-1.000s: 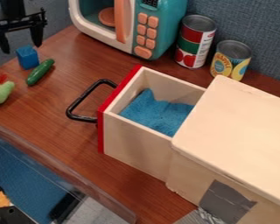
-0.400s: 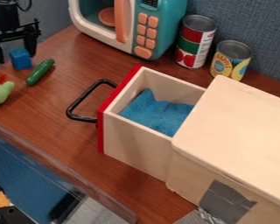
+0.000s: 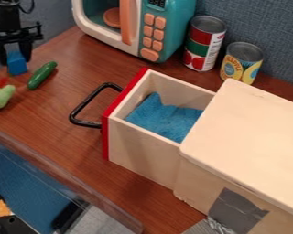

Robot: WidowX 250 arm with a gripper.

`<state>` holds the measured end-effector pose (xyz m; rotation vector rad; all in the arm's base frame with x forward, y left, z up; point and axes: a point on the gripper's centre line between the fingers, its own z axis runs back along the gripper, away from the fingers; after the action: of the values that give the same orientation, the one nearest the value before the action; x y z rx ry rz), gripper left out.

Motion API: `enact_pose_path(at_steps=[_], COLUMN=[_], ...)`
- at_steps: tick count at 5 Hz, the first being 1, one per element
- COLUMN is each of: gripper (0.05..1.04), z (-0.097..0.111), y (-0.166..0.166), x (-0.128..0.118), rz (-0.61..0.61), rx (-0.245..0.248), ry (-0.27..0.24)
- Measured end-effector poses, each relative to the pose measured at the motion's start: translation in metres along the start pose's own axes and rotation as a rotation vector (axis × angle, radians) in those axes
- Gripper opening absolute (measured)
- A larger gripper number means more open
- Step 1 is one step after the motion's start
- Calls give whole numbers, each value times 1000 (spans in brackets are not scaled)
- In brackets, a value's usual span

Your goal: Put the blue object in the drawer

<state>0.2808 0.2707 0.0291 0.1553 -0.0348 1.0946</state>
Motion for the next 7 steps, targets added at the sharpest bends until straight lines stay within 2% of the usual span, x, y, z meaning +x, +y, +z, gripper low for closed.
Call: enact_pose_path(at_steps=[1,2,3,4,5,6,7], gripper=[558,558,557,557,557,557,557], z=[30,72,112,144,166,178,170], y=[-19,-33,-41,-54,-63,-74,-83], x=[-9,-31,-55,-92,-135,-178,-207], rz=[-255,-414,-490,-579,-675,-778,-854], rx=[27,14,-70,-154,-220,-257,-258], ry=[-41,-128,-148,-147,-129,-128,-102])
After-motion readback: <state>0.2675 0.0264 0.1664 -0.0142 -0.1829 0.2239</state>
